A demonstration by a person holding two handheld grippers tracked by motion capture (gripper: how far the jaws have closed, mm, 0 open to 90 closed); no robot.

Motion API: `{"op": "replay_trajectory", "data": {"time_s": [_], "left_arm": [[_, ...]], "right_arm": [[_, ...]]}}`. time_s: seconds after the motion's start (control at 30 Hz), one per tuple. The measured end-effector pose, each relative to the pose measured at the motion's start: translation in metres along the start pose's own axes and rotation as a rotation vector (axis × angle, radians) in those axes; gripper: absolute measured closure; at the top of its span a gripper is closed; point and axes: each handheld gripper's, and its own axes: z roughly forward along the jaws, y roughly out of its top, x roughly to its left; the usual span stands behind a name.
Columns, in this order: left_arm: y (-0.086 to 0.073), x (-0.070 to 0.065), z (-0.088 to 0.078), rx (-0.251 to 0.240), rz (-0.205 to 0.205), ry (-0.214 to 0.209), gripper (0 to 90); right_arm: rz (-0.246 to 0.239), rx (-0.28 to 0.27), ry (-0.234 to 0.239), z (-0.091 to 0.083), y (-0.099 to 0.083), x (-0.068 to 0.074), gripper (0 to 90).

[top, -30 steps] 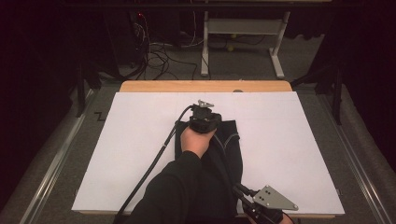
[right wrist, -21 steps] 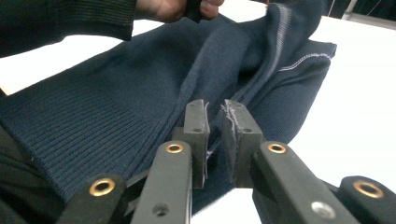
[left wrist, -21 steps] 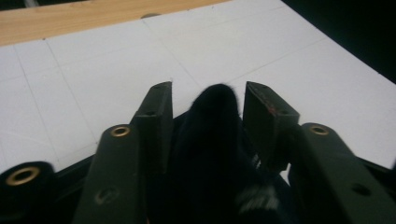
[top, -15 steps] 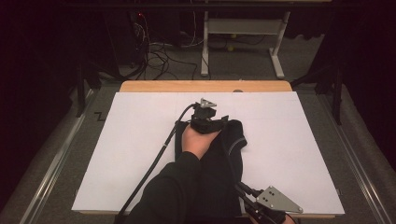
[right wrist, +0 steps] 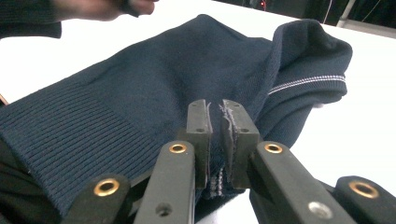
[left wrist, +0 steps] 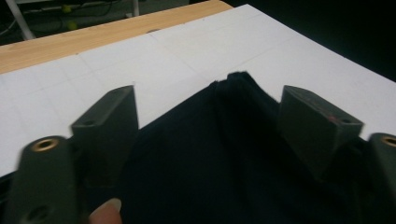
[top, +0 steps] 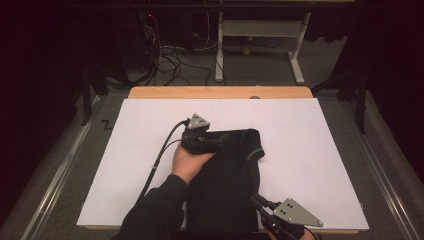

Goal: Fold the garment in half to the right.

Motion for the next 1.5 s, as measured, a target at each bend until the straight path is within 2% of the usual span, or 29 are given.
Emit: {"op": "replay_trajectory", "data": {"time_s": [0.17, 0.27, 0.4, 0.47, 0.57, 0.77, 0.8, 0.83, 0.87, 0.9, 1.03, 1.2, 1.27, 1.33, 1.5], "left_arm": [[-0.026, 0.017, -0.031, -0.017, -0.007, 0.019, 11.3], [-0.041, 0.030, -0.049, -0.009, -0.021, 0.025, 8.3], [-0.062, 0.045, -0.076, -0.027, -0.040, 0.042, 6.0], [-0.072, 0.052, -0.087, -0.014, -0.047, 0.060, 1.7], [-0.087, 0.060, -0.102, -0.006, -0.053, 0.080, 0.0], [-0.119, 0.068, -0.123, -0.006, -0.050, 0.091, 0.0], [-0.124, 0.069, -0.126, -0.015, -0.056, 0.092, 0.0], [-0.128, 0.071, -0.127, -0.024, -0.069, 0.075, 0.0], [-0.129, 0.072, -0.128, -0.027, -0.083, 0.054, 0.0], [-0.130, 0.072, -0.129, -0.028, -0.084, 0.051, 0.0], [-0.128, 0.068, -0.130, -0.043, -0.049, 0.063, 0.0], [-0.128, 0.065, -0.128, -0.022, -0.001, 0.090, 0.0], [-0.128, 0.066, -0.127, -0.022, -0.015, 0.081, 0.0], [-0.128, 0.066, -0.128, -0.022, -0.011, 0.078, 0.0], [-0.129, 0.065, -0.128, -0.023, 0.001, 0.078, 0.0]], "right_arm": [[-0.005, -0.004, 0.009, 0.005, 0.003, 0.000, 85.5], [-0.010, -0.003, 0.021, 0.010, 0.006, 0.000, 87.5], [-0.011, 0.009, 0.027, 0.018, 0.007, -0.001, 90.0], [-0.014, 0.009, 0.025, 0.020, 0.008, -0.001, 90.0], [-0.024, 0.012, 0.014, 0.023, 0.009, 0.000, 90.0], [-0.024, 0.010, -0.012, 0.026, 0.012, -0.003, 90.0], [-0.020, 0.007, -0.023, 0.028, 0.014, -0.004, 90.0], [-0.018, 0.008, -0.030, 0.031, 0.017, -0.005, 90.0], [-0.029, 0.010, -0.041, 0.034, 0.021, -0.006, 90.0], [-0.033, 0.011, -0.047, 0.039, 0.025, -0.008, 90.0], [-0.008, 0.031, -0.060, 0.061, 0.047, -0.018, 90.0], [-0.043, 0.113, -0.085, 0.096, 0.071, -0.024, 90.0], [-0.053, 0.160, -0.103, 0.109, 0.073, -0.028, 90.0], [-0.055, 0.199, -0.129, 0.118, 0.072, -0.034, 90.0], [0.017, 0.249, -0.178, 0.118, 0.055, -0.059, 90.0]]}}
